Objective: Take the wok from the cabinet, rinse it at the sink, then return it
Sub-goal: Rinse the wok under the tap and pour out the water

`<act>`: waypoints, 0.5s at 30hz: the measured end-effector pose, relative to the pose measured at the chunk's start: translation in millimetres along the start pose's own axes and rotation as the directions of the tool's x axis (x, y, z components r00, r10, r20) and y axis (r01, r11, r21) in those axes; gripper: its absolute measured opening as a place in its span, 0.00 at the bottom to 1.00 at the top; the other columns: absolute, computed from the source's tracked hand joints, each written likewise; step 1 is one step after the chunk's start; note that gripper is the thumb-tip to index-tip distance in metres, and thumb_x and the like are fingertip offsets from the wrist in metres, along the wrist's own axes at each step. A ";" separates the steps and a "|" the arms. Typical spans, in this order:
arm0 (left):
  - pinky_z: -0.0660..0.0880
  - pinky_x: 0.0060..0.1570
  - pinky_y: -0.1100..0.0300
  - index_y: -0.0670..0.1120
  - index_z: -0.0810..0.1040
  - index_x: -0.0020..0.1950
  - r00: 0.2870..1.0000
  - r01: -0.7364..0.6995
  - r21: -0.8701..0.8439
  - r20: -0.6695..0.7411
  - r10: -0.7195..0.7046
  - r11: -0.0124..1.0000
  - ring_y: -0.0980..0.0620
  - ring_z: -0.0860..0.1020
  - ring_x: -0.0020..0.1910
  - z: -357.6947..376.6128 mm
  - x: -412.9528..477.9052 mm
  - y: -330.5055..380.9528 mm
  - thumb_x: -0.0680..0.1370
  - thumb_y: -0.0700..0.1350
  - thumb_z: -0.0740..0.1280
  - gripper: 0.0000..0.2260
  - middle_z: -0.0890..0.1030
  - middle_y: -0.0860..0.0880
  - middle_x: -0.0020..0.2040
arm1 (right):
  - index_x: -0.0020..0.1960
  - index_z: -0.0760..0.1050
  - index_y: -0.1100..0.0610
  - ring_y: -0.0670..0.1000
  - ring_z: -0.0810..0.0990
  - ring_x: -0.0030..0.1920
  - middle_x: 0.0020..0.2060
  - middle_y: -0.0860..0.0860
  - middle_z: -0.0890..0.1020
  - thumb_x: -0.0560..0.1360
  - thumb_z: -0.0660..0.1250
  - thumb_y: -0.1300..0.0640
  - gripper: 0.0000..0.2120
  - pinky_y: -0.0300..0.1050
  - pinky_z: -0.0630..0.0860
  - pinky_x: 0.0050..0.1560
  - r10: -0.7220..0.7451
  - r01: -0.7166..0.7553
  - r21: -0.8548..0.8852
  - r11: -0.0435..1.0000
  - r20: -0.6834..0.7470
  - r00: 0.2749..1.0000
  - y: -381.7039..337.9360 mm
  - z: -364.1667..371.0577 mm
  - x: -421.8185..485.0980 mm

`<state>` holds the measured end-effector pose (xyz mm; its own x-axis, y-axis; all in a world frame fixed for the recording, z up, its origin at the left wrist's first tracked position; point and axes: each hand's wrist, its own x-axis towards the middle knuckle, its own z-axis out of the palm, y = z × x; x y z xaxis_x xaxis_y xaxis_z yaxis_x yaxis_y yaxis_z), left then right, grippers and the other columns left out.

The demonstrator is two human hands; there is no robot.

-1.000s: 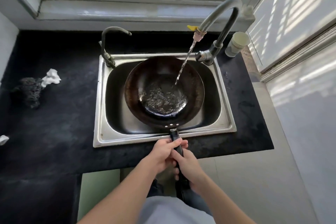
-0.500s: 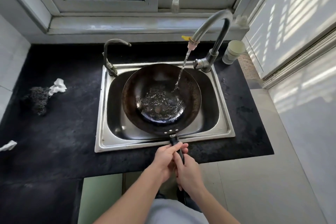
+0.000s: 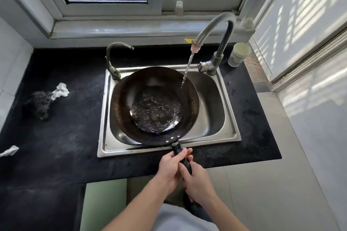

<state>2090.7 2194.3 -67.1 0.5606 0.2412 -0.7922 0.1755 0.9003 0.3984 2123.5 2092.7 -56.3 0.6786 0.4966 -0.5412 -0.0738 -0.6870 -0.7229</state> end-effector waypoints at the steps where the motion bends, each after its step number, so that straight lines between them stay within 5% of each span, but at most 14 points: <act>1: 0.81 0.43 0.56 0.32 0.78 0.60 1.000 0.007 0.010 -0.010 -0.007 1.000 0.49 0.80 0.43 2.2 1.1 -3.8 0.78 0.37 0.68 0.13 0.84 0.43 0.49 | 0.35 0.72 0.49 0.42 0.76 0.24 0.23 0.46 0.78 0.79 0.64 0.48 0.15 0.38 0.71 0.29 0.009 -0.009 -0.005 1.000 -0.002 1.000 2.2 -3.1 -0.9; 5: 0.81 0.43 0.55 0.32 0.79 0.57 1.000 0.019 0.066 -0.012 -0.018 0.998 0.47 0.80 0.44 15.2 7.4 -9.3 0.78 0.38 0.69 0.12 0.83 0.43 0.45 | 0.38 0.75 0.51 0.42 0.77 0.28 0.27 0.46 0.79 0.80 0.63 0.47 0.14 0.36 0.71 0.30 0.044 -0.045 -0.026 0.999 -0.021 0.999 8.5 -16.2 2.0; 10: 0.80 0.40 0.58 0.35 0.78 0.51 1.000 0.001 0.036 0.022 -0.002 0.999 0.48 0.78 0.39 38.4 17.4 0.4 0.78 0.37 0.68 0.05 0.78 0.42 0.40 | 0.55 0.79 0.56 0.48 0.83 0.42 0.43 0.49 0.85 0.78 0.64 0.45 0.16 0.42 0.78 0.41 0.030 -0.035 -0.111 0.993 -0.045 0.999 5.7 -30.2 21.6; 15: 0.80 0.39 0.58 0.35 0.78 0.50 0.999 -0.049 -0.039 0.008 0.049 0.998 0.50 0.77 0.37 42.0 20.1 15.1 0.78 0.37 0.68 0.05 0.80 0.44 0.38 | 0.54 0.79 0.56 0.50 0.83 0.43 0.45 0.51 0.85 0.77 0.65 0.47 0.14 0.45 0.79 0.42 -0.018 0.018 -0.158 0.987 -0.001 1.000 -14.3 -33.5 34.7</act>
<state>2138.6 2197.5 -57.6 0.5750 0.2821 -0.7680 0.1168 0.9008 0.4183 2172.6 2102.0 -50.4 0.6806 0.5086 -0.5273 0.0546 -0.7530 -0.6558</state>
